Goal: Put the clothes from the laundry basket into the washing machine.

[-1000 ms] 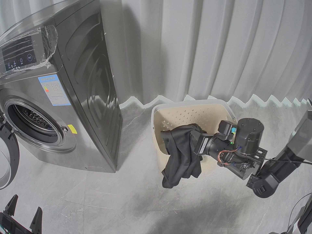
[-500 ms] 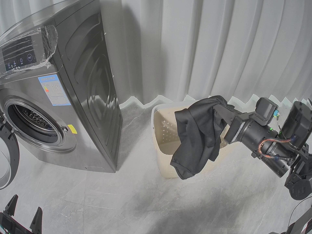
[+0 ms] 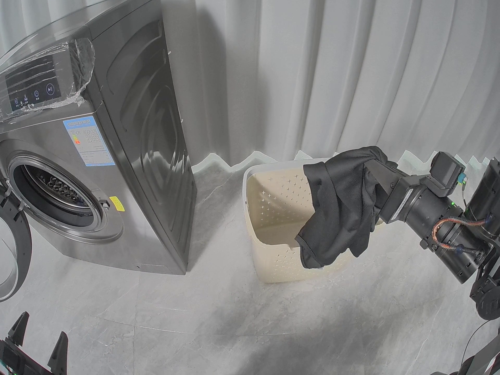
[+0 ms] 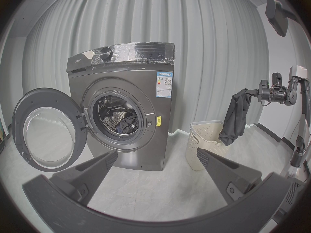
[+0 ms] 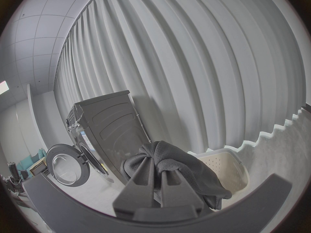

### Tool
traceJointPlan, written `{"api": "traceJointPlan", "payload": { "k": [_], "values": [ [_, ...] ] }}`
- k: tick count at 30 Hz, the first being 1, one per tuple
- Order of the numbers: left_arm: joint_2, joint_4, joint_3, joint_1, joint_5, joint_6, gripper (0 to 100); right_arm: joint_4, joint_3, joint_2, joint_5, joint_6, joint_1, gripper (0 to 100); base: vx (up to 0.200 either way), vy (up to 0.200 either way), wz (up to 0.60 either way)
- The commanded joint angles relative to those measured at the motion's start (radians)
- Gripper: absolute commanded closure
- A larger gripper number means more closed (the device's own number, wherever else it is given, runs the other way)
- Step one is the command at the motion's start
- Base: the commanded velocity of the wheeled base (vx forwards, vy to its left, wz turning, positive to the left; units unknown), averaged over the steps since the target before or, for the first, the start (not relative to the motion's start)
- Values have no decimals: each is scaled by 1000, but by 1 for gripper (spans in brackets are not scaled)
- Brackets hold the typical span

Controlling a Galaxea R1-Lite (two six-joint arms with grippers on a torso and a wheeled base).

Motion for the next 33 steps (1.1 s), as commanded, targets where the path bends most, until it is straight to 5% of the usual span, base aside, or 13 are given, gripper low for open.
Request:
{"api": "traceJointPlan", "payload": {
  "k": [1,13,33],
  "values": [
    [-16,0,15,0,0,-2,0,0,13,-5,0,0,0,100,-200,0,0],
    [-16,0,15,0,0,-6,0,-11,27,0,0,0,2,100,0,0,0],
    [-16,0,15,0,0,-8,0,-17,27,7,1,3,12,100,0,200,0]
  ]
}}
